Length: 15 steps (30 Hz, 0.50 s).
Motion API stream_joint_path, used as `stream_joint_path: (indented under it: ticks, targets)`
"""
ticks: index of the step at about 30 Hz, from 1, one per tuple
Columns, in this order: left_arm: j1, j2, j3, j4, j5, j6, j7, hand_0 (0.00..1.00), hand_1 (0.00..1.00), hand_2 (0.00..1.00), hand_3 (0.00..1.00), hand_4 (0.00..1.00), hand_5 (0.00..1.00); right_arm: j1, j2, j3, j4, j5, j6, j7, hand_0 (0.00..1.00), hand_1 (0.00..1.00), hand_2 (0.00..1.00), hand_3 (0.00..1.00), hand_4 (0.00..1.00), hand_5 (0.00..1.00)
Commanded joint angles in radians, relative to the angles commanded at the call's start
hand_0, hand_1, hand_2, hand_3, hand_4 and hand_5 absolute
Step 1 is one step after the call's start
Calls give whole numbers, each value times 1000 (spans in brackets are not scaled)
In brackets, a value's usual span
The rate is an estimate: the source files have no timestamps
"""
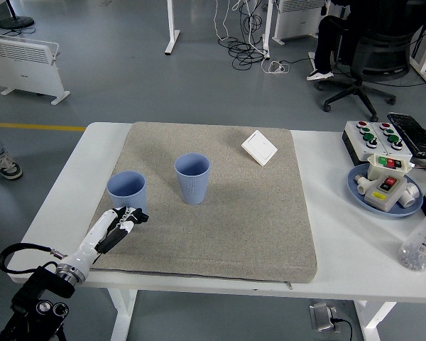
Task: Push cup pick cup insert cup
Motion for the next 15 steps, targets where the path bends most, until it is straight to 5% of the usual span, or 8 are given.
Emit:
stream_joint_path:
  ticks: [15]
  targets:
    - [-99,34,47,100,12,-4,-16,765,687,643,591,625,998,5,1,-14,0,0,2,-1,755,630,650,560,78,468]
